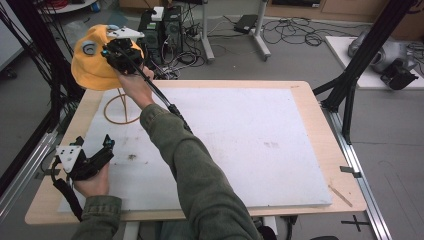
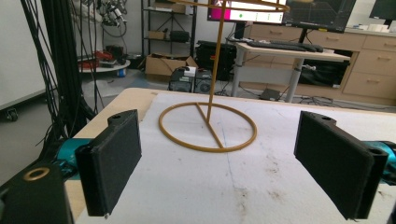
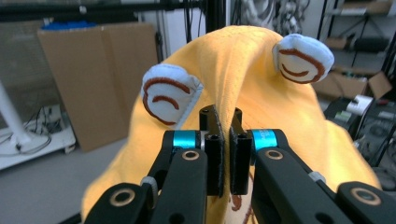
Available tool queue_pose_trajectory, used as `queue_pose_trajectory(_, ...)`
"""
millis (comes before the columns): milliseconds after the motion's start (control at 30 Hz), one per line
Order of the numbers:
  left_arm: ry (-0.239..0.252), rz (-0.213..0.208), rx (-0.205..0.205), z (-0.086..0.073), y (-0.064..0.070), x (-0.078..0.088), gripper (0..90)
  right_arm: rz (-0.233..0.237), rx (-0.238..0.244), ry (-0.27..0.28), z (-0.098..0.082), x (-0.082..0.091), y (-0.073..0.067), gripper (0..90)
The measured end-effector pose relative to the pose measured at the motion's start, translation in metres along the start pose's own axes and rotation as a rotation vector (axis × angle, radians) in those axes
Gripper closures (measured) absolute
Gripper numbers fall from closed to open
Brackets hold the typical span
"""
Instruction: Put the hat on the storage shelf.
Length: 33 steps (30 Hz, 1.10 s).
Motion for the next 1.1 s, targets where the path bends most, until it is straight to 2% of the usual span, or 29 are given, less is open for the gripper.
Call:
queue_pose_trajectory(67, 0.001, 0.001, 0.004, 0.000, 0.000, 0.000, 15.0, -0.004, 0.002, -0.018, -0.006, -0.004, 0.000, 87.9)
queue_pose_trajectory(333, 0.002, 0.003, 0.007, 0.000, -0.002, 0.000, 15.0, -0.017, 0.012, -0.021, -0.012, -0.006, 0.001, 87.3)
queue_pose_trajectory(367, 0.002, 0.003, 0.007, 0.000, -0.002, 0.000, 15.0, -0.015, 0.012, -0.021, -0.011, -0.006, 0.001, 84.1)
queue_pose_trajectory(433, 0.000, 0.002, 0.006, 0.000, -0.002, 0.000, 15.0, 0.008, -0.002, -0.017, -0.010, -0.005, 0.000, 63.6)
queue_pose_trajectory(500, 0.000, 0.001, 0.003, -0.001, -0.002, -0.001, 15.0, 0.018, -0.013, -0.014, -0.007, -0.003, 0.003, 52.3)
queue_pose_trajectory(533, -0.003, 0.000, 0.004, -0.001, -0.001, -0.001, 15.0, 0.012, -0.019, -0.011, -0.006, -0.002, 0.005, 47.1)
queue_pose_trajectory(600, -0.002, 0.001, 0.002, -0.001, -0.001, -0.001, 15.0, 0.005, -0.020, -0.006, -0.005, -0.001, 0.007, 43.7)
queue_pose_trajectory(667, -0.002, 0.000, 0.001, -0.001, -0.001, -0.001, 15.0, -0.017, -0.019, 0.015, 0.000, 0.007, 0.016, 35.7)
queue_pose_trajectory(767, -0.002, 0.000, -0.001, 0.000, -0.001, -0.001, 15.0, -0.035, -0.010, 0.026, 0.002, 0.012, 0.022, 33.2)
queue_pose_trajectory(833, -0.004, -0.007, 0.002, 0.000, 0.000, -0.002, 15.0, -0.065, 0.001, 0.031, 0.005, 0.024, 0.034, 27.3)
queue_pose_trajectory(867, -0.002, -0.009, -0.003, 0.001, 0.002, -0.002, 15.0, -0.065, 0.001, 0.031, 0.005, 0.024, 0.034, 27.3)
queue_pose_trajectory(900, 0.001, -0.010, -0.009, 0.002, 0.003, -0.002, 15.0, -0.076, 0.004, 0.038, 0.007, 0.029, 0.039, 24.6)
queue_pose_trajectory(933, 0.003, -0.010, -0.009, 0.003, 0.003, -0.002, 15.0, -0.111, -0.002, 0.045, 0.010, 0.041, 0.052, 20.6)
queue_pose_trajectory(967, 0.003, -0.009, -0.010, 0.004, 0.004, -0.002, 15.1, -0.129, -0.006, 0.053, 0.012, 0.048, 0.058, 18.8)
queue_pose_trajectory(1000, 0.005, -0.009, -0.012, 0.005, 0.005, -0.002, 15.0, -0.142, -0.006, 0.061, 0.014, 0.055, 0.065, 16.8)
queue_pose_trajectory(1033, 0.009, -0.008, -0.015, 0.007, 0.005, -0.002, 15.0, -0.142, -0.006, 0.061, 0.014, 0.055, 0.065, 16.8)
queue_pose_trajectory(1100, 0.013, -0.006, -0.028, 0.009, 0.007, -0.003, 15.0, -0.172, -0.011, 0.078, 0.018, 0.071, 0.079, 12.8)
Point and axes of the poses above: each handheld gripper's, and its own axes: x roughly backward along the jaws, z roughly out of its top, y roughly to its right, the point moved 10 cm from there along -x, roughly forward along the jaws, and after that the axes turned 10 degrees about -x, right-handed, at the moved point
